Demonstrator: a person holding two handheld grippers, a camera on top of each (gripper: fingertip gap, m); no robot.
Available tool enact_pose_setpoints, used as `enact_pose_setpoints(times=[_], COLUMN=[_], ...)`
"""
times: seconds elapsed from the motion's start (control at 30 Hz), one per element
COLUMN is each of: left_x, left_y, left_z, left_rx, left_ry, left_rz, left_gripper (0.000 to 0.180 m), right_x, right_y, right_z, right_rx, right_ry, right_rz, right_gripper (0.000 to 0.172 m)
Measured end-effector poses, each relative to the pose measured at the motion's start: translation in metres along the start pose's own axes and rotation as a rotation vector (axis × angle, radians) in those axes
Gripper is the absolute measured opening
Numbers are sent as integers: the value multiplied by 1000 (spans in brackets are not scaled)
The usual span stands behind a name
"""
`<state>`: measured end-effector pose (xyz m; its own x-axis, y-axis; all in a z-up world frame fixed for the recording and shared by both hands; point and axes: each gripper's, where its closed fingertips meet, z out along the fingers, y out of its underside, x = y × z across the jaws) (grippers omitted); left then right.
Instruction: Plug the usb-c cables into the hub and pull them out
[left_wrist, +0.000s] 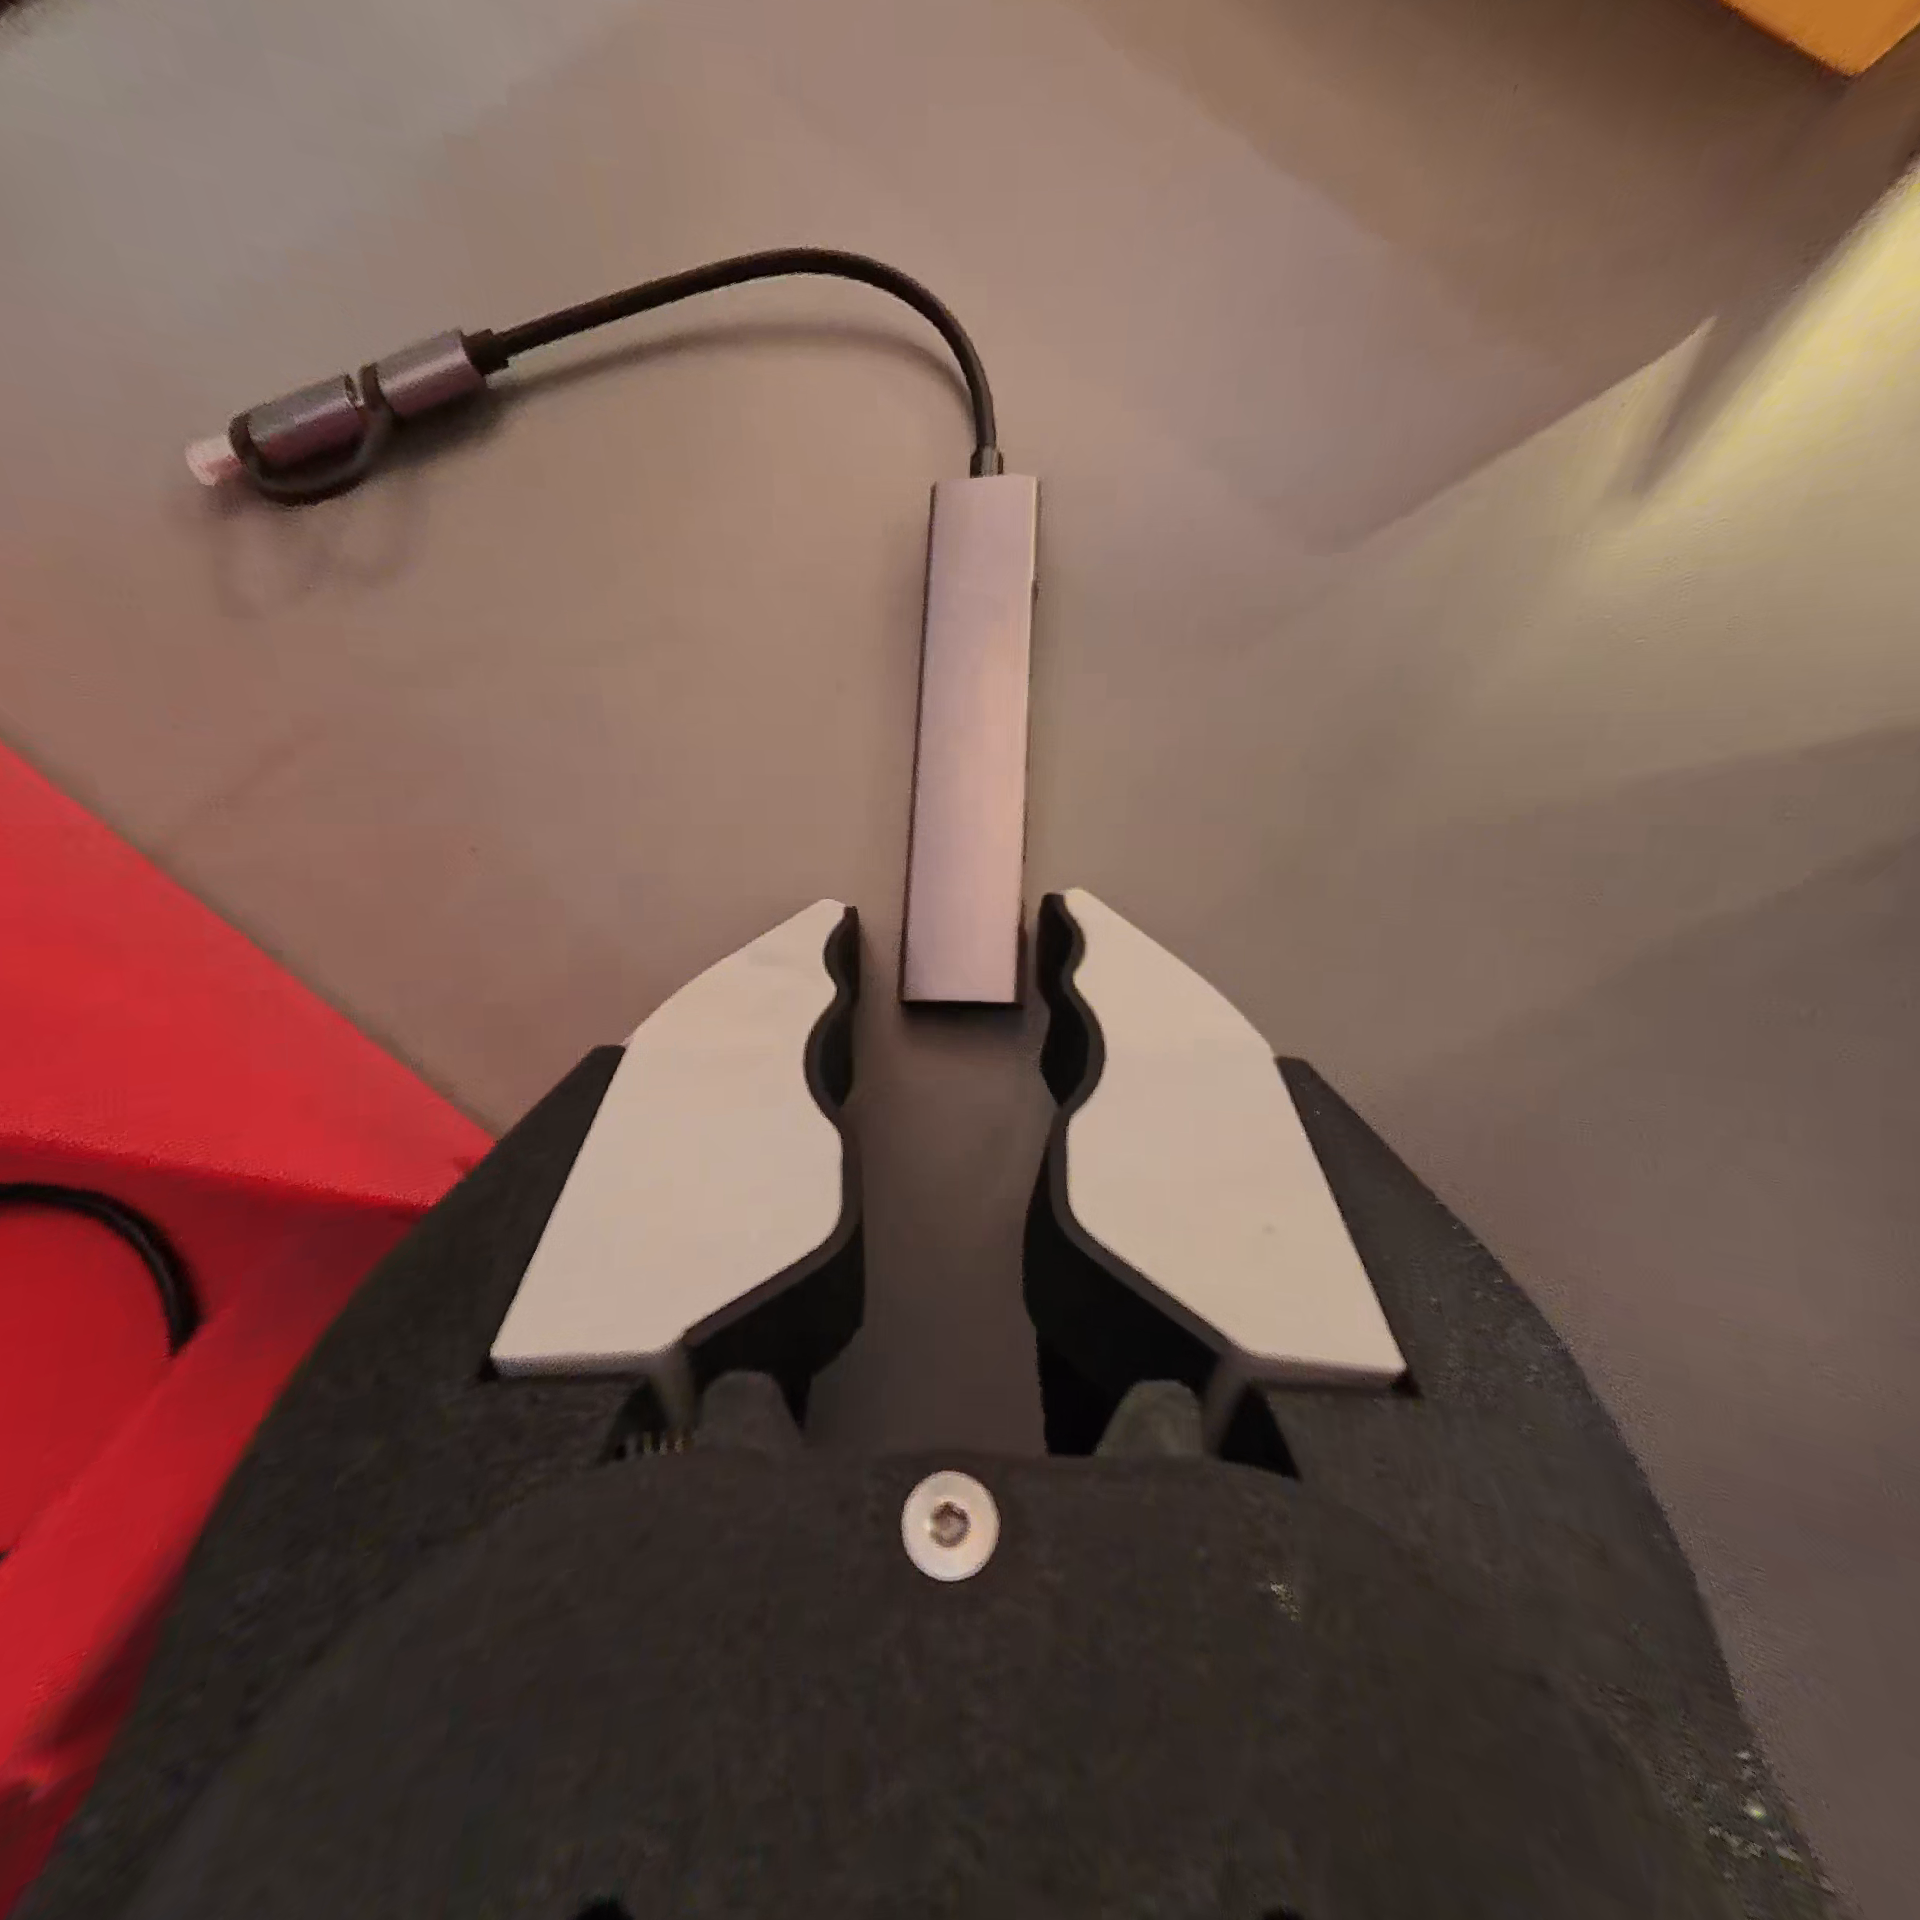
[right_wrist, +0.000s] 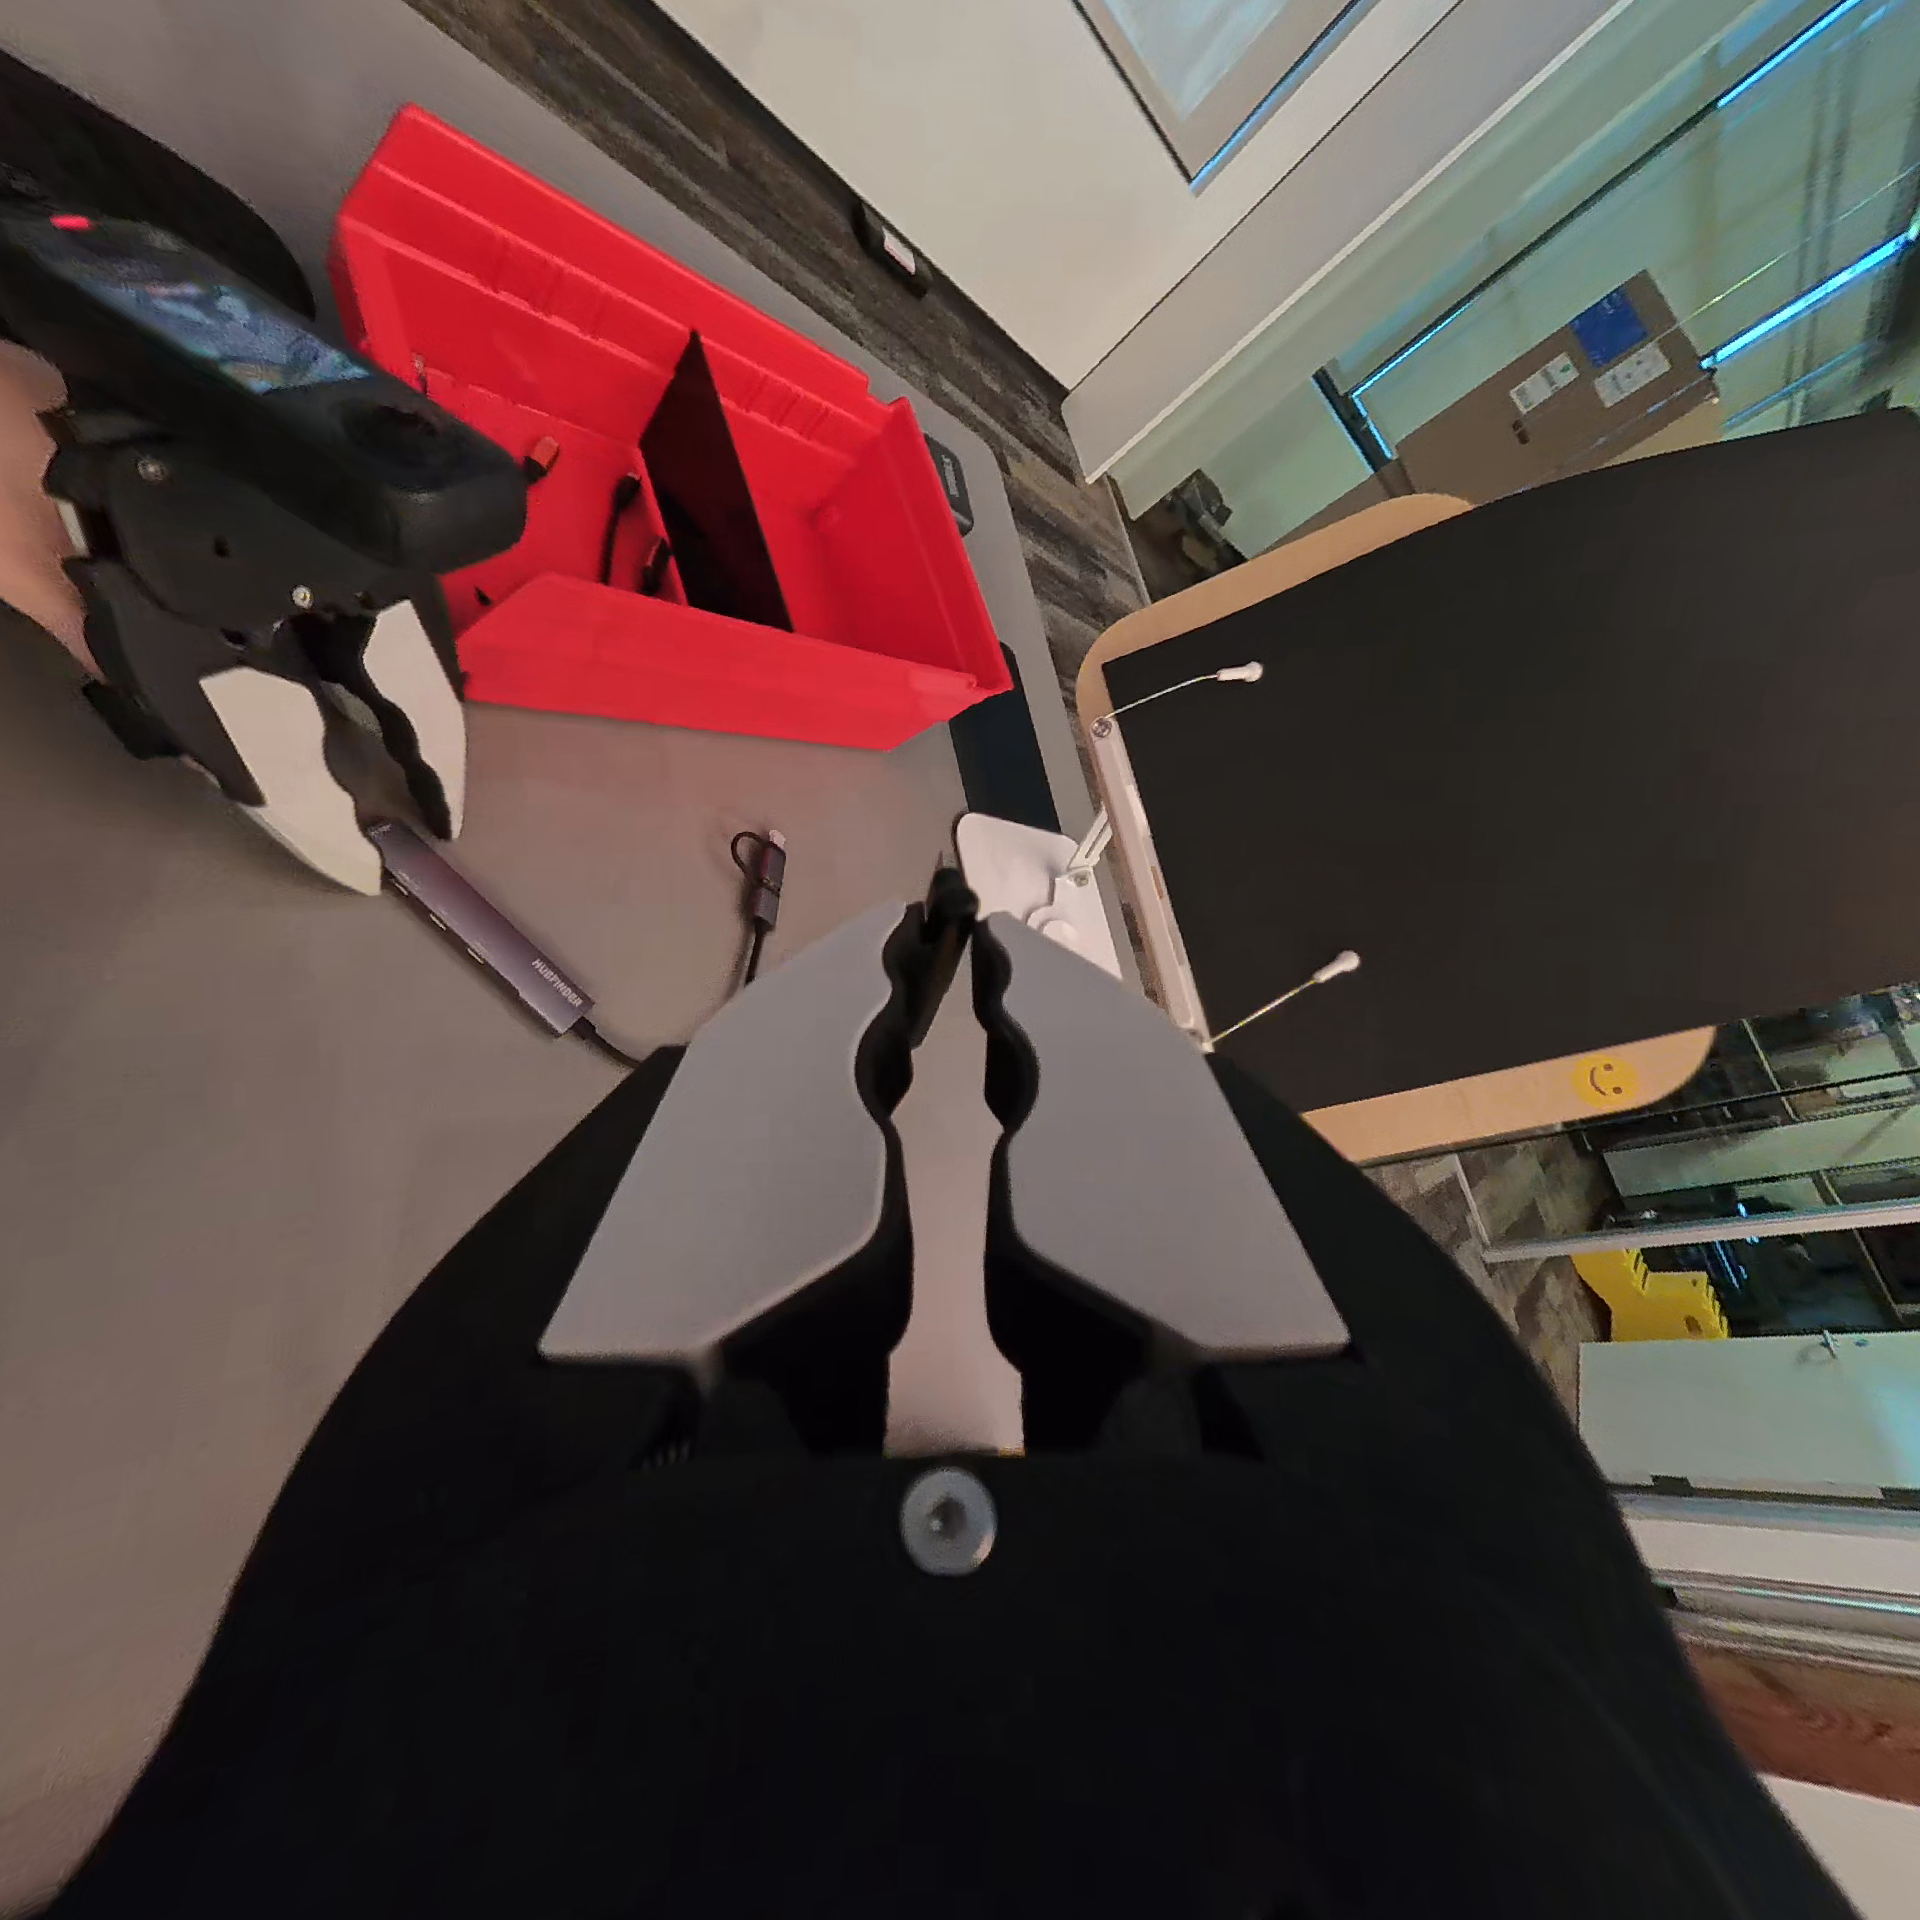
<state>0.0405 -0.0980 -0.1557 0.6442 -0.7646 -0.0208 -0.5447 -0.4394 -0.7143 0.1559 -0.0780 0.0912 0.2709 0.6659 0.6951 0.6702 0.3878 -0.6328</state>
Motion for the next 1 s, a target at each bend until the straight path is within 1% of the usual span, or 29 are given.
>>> enact_pose_setpoints(times=[0.03, 0.13, 0.2, 0.3, 0.37, 0.47, 0.67, 0.73, 0.8, 0.83, 0.87, 0.93, 1.0], left_x=[2, 2, 4, 5, 6, 6, -13, -20, -26, -28, -30, -31, -28], left_y=[0, -1, -3, -5, -11, -29, -81, -96, -105, -108, -111, -116, -119], left_z=[0, 2, 3, 5, 2, -10, -39, -47, -55, -59, -64, -73, -79], left_rx=[-5, -11, -7, 3, 31, 75, 164, 192, 202, 212, 228, 244, 262], left_ry=[4, -8, 10, 25, 63, 118, 104, 111, 122, 121, 116, 132, 167], left_rz=[0, 2, 19, 17, -24, -75, -54, -54, -55, -47, -29, -21, -38], left_gripper=[27, 27, 21, 21, 21, 21, 21, 21, 20, 20, 0, 0, 0], right_x=[1, 4, 5, 7, 8, 8, 3, 4, 15, 22, 30, 47, 55], right_y=[-2, -5, -5, -4, -3, 0, 5, 8, 12, 13, 13, 10, 7], right_z=[-3, -10, -15, -19, -20, -17, -6, -6, -11, -16, -22, -39, -52], right_rx=[11, 40, 47, 58, 61, 53, 7, -12, -27, -15, 12, 83, 143], right_ry=[5, 17, 26, 32, 30, 24, -2, 9, 66, 98, 135, 214, 243], right_rz=[1, 5, 7, 17, 24, 30, 11, 9, 32, 54, 80, 135, 176], right_gripper=[9, 9, 9, 9, 9, 9, 9, 9, 9, 9, 9, 9, 8])
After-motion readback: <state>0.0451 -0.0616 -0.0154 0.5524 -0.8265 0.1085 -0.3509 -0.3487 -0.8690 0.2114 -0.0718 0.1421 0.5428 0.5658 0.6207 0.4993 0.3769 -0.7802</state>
